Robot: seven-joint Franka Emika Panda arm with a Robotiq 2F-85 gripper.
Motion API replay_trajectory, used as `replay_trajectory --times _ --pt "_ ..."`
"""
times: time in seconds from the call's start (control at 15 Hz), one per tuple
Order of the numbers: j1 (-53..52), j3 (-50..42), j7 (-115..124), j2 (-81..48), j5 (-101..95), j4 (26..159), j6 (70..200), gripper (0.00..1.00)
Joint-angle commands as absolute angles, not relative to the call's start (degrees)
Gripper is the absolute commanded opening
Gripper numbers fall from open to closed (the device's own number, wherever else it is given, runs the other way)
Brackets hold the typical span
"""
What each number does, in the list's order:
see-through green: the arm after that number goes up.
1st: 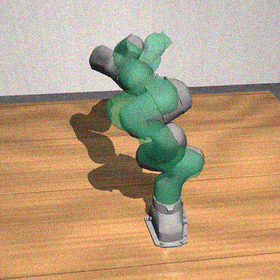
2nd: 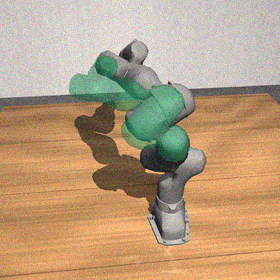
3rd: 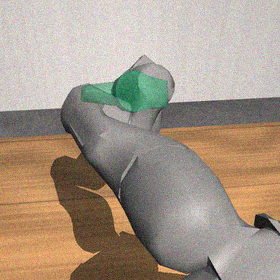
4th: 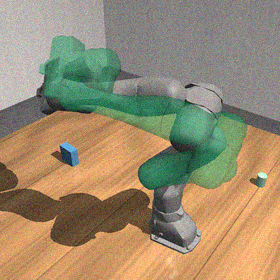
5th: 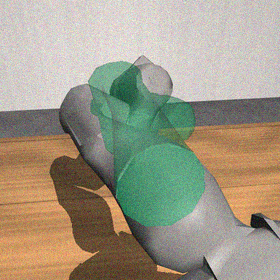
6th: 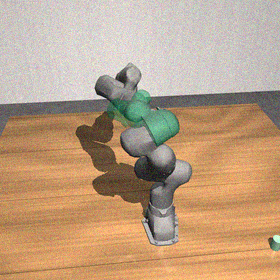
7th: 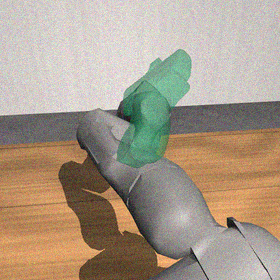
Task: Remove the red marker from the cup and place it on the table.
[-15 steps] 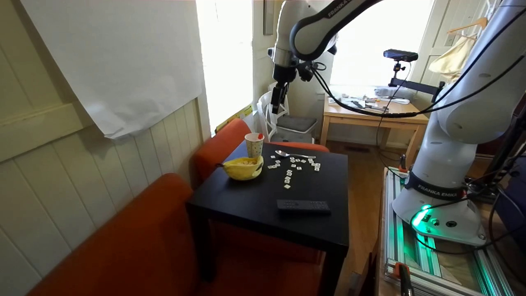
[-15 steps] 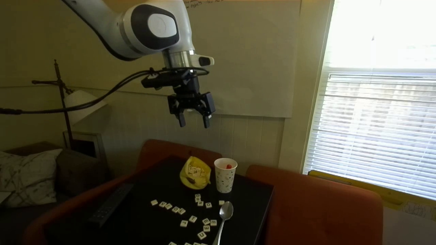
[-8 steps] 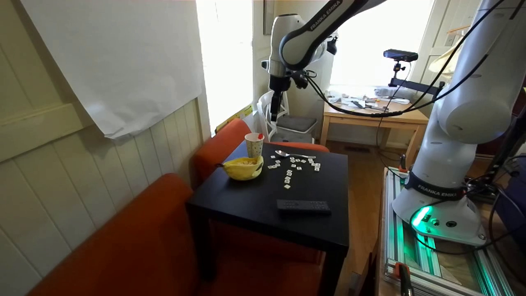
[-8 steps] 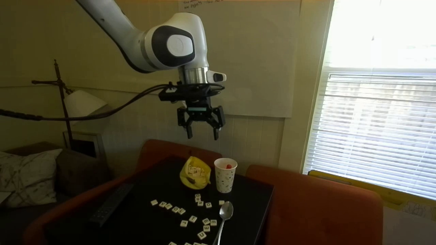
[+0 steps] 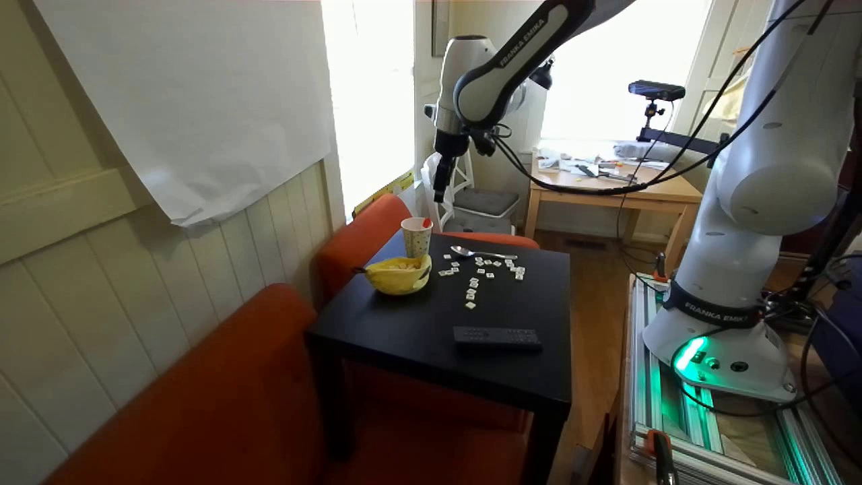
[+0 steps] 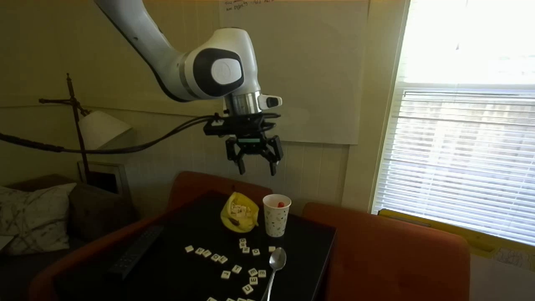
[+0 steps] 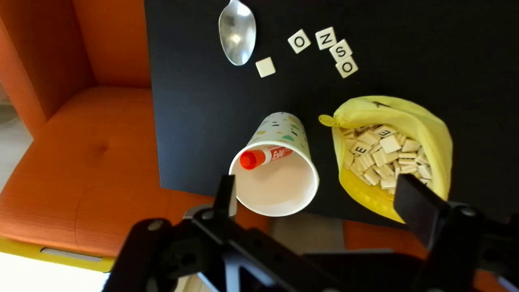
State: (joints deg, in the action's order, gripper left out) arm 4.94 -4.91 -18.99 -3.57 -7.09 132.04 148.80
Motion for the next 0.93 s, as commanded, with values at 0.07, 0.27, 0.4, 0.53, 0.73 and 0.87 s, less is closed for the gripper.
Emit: replay_trajectory --times 0.07,0.27,0.4,0.53,0.73,0.87 --pt "7.1 -4.6 -24.7 -12.9 -5.1 127.3 156.7 1.00" --pt "10.1 -1.9 -30.2 -16.7 -1.8 125.4 160.6 1.00" --pt "12.4 0.4 -34.0 -18.5 0.0 124.1 161.1 1.00" --pt "14.1 1.9 -36.8 -19.7 0.2 122.8 160.4 1.00" --pt "15.8 3.0 -40.9 -20.8 -0.5 121.4 160.3 1.00" --pt "16.8 3.5 -43.7 -21.2 -0.4 120.6 159.8 1.00"
